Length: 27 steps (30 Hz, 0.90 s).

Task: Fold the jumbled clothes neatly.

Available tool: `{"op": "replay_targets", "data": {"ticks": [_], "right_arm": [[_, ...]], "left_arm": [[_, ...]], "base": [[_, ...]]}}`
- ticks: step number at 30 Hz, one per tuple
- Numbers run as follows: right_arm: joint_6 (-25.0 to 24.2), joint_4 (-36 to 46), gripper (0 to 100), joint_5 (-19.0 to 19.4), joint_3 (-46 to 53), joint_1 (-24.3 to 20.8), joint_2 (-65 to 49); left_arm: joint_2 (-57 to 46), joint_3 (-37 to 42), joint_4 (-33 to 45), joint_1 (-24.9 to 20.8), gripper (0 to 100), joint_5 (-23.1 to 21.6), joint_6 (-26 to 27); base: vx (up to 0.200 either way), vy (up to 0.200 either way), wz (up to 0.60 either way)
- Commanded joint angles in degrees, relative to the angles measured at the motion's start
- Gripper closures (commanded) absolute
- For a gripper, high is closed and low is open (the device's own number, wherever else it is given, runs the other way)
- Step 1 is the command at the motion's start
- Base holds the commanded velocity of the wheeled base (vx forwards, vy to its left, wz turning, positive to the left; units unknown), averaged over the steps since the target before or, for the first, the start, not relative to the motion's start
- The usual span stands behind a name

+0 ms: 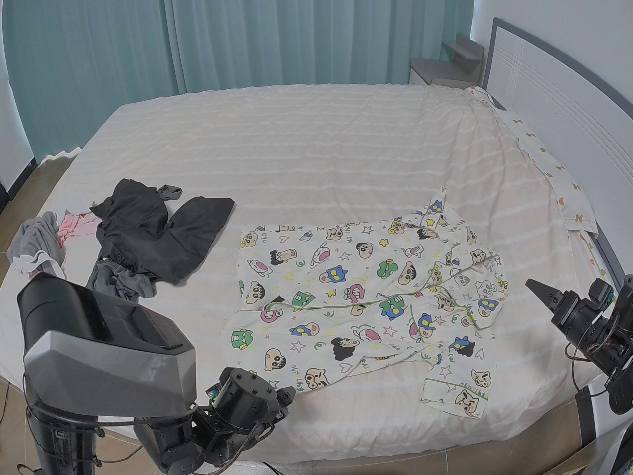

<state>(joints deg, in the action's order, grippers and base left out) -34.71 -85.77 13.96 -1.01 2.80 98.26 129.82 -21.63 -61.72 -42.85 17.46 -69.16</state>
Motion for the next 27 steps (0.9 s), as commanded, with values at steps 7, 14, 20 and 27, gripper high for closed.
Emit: {"op": "replay_targets", "data": {"ticks": [7,14,20,27], "right_arm": [[0.0,0.0,0,0.0,1.0,0.0,0.2],[0.9,3.2,0,1.2,1.0,2.2,6.2],[10.5,8.3,0,11.3,1.0,8.4,13.8],[13.6,8.9,0,14.2,1.0,9.4,20.7]], "left_arm": [[2.1,-0.8,-0.1,0.4,100,1.4,0.0],[1.7,1.9,-0.4,1.5,100,1.5,-0.3],[1.0,2.2,-0.6,3.9,100,3.2,-0.1],[0.8,3.2,-0.7,4.8,100,3.2,-0.1]], "base": [[0.0,0.0,0.0],[0.0,0.0,0.0],[0.0,0.0,0.0],[0.0,0.0,0.0]]}}
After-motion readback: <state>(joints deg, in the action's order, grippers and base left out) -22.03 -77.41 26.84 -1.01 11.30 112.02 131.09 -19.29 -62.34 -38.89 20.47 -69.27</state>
